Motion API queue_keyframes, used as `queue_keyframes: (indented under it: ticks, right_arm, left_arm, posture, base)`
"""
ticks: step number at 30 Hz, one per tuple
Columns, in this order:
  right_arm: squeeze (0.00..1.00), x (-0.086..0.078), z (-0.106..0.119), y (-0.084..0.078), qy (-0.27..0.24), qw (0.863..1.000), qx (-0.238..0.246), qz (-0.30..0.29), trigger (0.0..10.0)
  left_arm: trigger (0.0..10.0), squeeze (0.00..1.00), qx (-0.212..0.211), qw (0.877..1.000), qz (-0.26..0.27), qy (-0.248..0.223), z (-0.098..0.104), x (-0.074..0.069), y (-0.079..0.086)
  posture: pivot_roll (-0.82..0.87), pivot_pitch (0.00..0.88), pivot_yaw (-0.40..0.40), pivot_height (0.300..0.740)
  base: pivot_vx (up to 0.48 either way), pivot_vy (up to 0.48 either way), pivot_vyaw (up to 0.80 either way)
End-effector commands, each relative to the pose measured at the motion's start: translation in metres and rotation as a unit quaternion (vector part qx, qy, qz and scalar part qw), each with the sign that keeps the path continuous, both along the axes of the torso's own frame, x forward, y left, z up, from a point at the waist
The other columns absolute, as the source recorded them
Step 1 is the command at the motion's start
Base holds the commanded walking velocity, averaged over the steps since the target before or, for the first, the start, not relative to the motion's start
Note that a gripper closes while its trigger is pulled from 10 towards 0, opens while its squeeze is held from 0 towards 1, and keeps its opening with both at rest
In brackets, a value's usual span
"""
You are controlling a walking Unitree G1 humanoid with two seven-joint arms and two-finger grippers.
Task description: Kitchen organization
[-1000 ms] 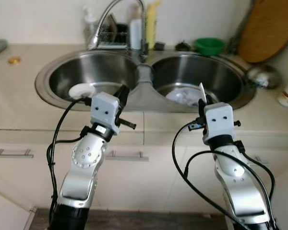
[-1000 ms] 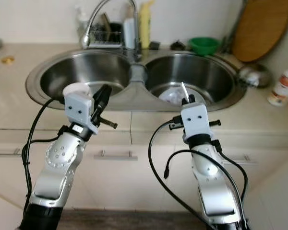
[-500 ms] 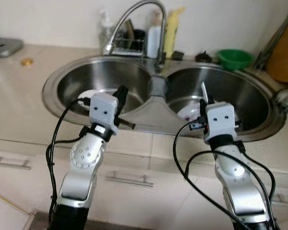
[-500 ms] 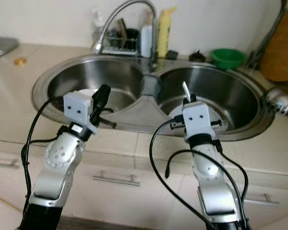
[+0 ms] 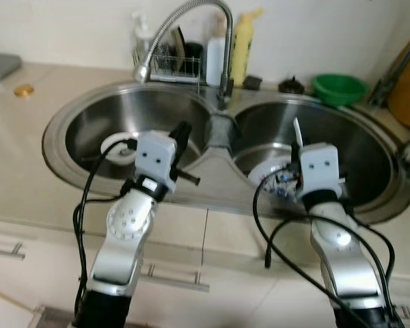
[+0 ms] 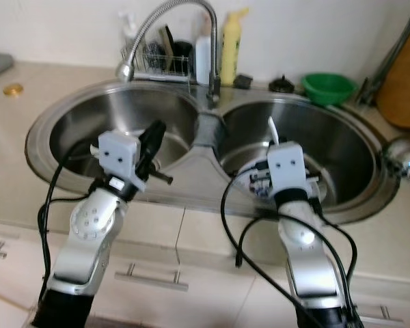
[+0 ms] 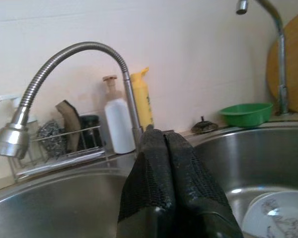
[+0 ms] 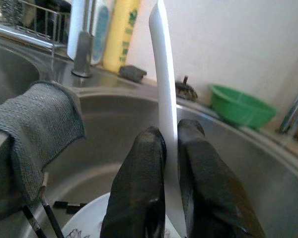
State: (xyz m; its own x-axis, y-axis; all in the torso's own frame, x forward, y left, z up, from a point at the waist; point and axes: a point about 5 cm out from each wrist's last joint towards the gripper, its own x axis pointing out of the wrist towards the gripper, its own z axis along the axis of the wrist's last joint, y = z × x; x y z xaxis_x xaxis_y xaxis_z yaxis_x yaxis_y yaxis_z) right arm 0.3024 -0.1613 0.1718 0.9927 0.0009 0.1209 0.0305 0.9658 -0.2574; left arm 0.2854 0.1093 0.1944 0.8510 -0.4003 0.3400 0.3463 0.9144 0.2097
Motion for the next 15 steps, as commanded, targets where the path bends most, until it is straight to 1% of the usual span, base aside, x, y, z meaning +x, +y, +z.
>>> queue_keyframes:
  ticks: [1,2,3,4,6,7,8,9,10,11,12,15]
  right_arm:
    - [0.00,0.005,-0.002,-0.001,0.019,1.000,0.005,0.004,10.0]
    - [0.00,0.016,-0.002,-0.001,0.026,1.000,0.009,0.002,10.0]
    - [0.00,0.019,-0.002,-0.001,0.028,1.000,0.011,0.001,10.0]
    - [0.00,0.031,-0.003,-0.002,0.043,0.999,0.018,0.003,10.0]
    - [0.00,0.041,-0.010,-0.005,0.079,0.997,0.020,-0.003,10.0]
    - [0.00,0.049,-0.019,-0.006,0.119,0.993,0.009,-0.001,10.0]
    - [0.00,0.049,-0.019,-0.006,0.119,0.993,0.009,-0.001,10.0]
    - [0.00,0.054,-0.025,-0.007,0.144,0.990,0.005,-0.004,10.0]
    - [0.00,0.055,-0.026,-0.008,0.148,0.989,0.005,-0.005,10.0]
    - [0.00,0.057,-0.031,-0.008,0.164,0.986,0.013,-0.004,10.0]
    - [0.00,0.060,-0.039,-0.010,0.192,0.981,0.024,-0.006,10.0]
    - [0.00,0.062,-0.048,-0.014,0.217,0.975,0.041,-0.020,10.0]
  left_arm:
    - [10.0,0.00,0.003,1.000,-0.005,-0.003,0.001,0.000,-0.002]
    - [10.0,0.00,0.003,1.000,-0.005,-0.003,0.001,0.000,-0.003]
    - [10.0,0.00,0.003,1.000,-0.005,-0.003,0.001,0.000,-0.003]
    - [10.0,0.00,0.003,1.000,-0.006,-0.004,0.002,0.001,-0.003]
    - [10.0,0.00,0.003,1.000,-0.006,-0.005,0.002,0.001,-0.004]
    - [10.0,0.00,0.003,1.000,-0.005,-0.006,0.002,0.001,-0.004]
    - [10.0,0.00,0.003,1.000,-0.005,-0.006,0.002,0.001,-0.004]
    - [10.0,0.00,0.004,1.000,-0.004,-0.007,0.003,0.001,-0.004]
    - [10.0,0.00,0.004,1.000,-0.004,-0.007,0.003,0.001,-0.005]
    - [10.0,0.00,0.003,1.000,-0.003,-0.008,0.003,0.001,-0.005]
    - [10.0,0.00,0.003,1.000,-0.003,-0.008,0.003,0.001,-0.005]
    - [10.0,0.00,0.003,1.000,-0.002,-0.009,0.003,0.001,-0.005]
  posture:
    - [0.09,0.000,-0.025,0.740]
    - [0.10,0.000,-0.024,0.740]
    - [0.10,0.000,-0.024,0.740]
    - [0.10,0.000,-0.025,0.740]
    - [0.11,0.000,-0.026,0.740]
    - [0.11,0.000,-0.029,0.740]
    - [0.11,0.000,-0.029,0.740]
    - [0.12,0.000,-0.033,0.740]
    - [0.12,0.000,-0.033,0.740]
    - [0.12,0.000,-0.035,0.740]
    - [0.12,0.000,-0.035,0.740]
    - [0.13,0.000,-0.039,0.740]
  base:
    - [0.000,0.000,0.00]
    - [0.000,0.000,0.00]
    - [0.000,0.000,0.00]
    - [0.000,0.000,0.00]
    - [0.000,0.000,0.00]
    - [0.000,0.000,0.00]
    - [0.000,0.000,0.00]
    - [0.000,0.000,0.00]
    - [0.000,0.000,0.00]
    - [0.000,0.000,0.00]
    - [0.000,0.000,0.00]
    - [0.000,0.000,0.00]
